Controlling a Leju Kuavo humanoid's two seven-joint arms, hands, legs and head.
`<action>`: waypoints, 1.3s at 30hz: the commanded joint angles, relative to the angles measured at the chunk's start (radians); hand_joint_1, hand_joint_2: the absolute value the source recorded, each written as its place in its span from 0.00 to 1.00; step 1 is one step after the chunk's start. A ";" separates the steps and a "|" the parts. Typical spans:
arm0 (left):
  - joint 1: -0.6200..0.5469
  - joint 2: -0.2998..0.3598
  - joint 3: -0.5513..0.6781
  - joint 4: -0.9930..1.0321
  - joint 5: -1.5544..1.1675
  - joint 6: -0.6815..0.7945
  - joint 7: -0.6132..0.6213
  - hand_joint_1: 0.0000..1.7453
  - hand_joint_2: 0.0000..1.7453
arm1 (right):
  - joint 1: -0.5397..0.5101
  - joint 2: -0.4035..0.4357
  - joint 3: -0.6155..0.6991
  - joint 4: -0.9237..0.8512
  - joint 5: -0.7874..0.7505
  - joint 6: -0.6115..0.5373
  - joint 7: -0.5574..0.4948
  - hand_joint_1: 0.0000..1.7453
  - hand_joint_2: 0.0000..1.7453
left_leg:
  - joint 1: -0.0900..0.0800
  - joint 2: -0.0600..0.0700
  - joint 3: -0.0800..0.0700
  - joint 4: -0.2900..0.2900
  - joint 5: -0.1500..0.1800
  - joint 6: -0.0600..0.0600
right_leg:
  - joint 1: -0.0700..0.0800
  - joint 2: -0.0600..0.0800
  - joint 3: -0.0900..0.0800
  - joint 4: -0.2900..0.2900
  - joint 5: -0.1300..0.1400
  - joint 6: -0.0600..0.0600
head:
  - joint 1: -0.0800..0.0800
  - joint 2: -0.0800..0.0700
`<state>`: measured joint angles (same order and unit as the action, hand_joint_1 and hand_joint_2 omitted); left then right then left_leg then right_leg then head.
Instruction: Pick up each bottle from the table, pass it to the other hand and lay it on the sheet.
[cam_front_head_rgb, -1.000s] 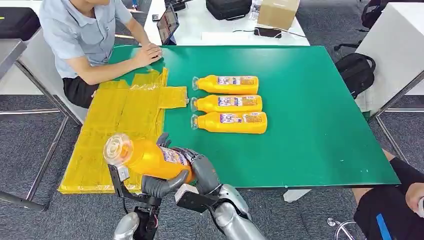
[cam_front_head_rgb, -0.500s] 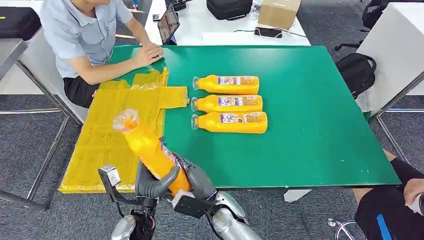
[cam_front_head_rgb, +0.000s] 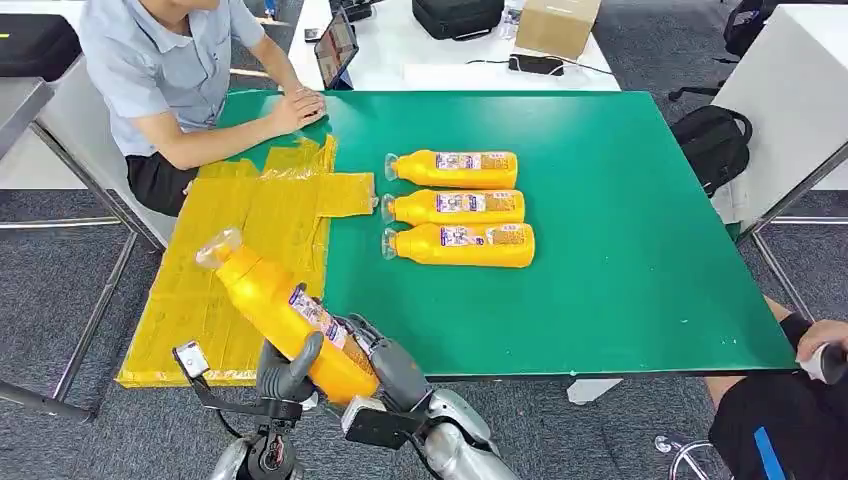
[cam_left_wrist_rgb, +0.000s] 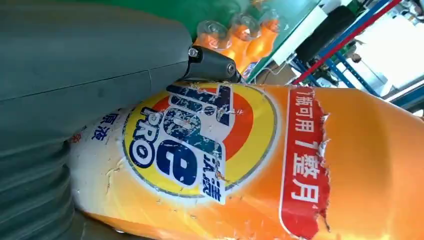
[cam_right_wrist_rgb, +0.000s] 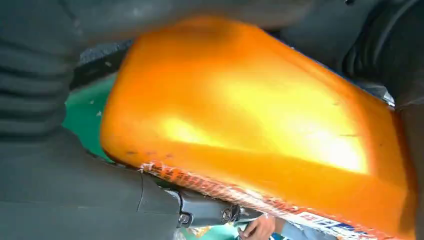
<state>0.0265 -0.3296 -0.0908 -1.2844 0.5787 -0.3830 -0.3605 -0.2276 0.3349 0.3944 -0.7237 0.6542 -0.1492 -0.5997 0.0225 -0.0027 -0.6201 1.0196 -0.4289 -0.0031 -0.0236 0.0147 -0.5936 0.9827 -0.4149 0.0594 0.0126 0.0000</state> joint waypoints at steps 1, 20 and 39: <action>-0.022 -0.018 0.034 0.017 0.033 -0.067 0.035 1.00 1.00 | 0.067 -0.031 -0.042 0.034 0.008 -0.004 0.002 0.00 0.00 | 0.000 -0.003 0.003 -0.001 0.000 0.001 | 0.001 -0.004 0.004 -0.002 -0.001 -0.002 | 0.000 0.000; -0.045 0.060 0.343 -0.351 -0.960 0.295 -0.038 1.00 1.00 | 0.273 -0.139 -0.066 -0.338 0.130 -0.085 -0.031 0.00 0.00 | 0.000 0.000 0.003 -0.001 -0.002 0.001 | 0.001 -0.001 0.004 -0.001 -0.002 -0.003 | 0.000 0.000; -0.346 0.339 0.119 0.287 -1.928 0.714 0.053 1.00 1.00 | 0.281 -0.133 0.064 -0.597 -0.055 0.060 -0.098 0.00 0.00 | -0.001 -0.006 0.003 -0.003 0.003 0.000 | 0.000 -0.007 0.005 -0.001 -0.001 -0.003 | 0.000 0.000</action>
<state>-0.1113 -0.1478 0.1454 -1.4938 -1.2205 0.3051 -0.3762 0.0696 0.2342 0.3841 -1.2115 0.6837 -0.1504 -0.6641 0.0227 -0.0036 -0.6206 1.0196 -0.4275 -0.0031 -0.0235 0.0133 -0.5931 0.9828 -0.4147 0.0592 0.0126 0.0000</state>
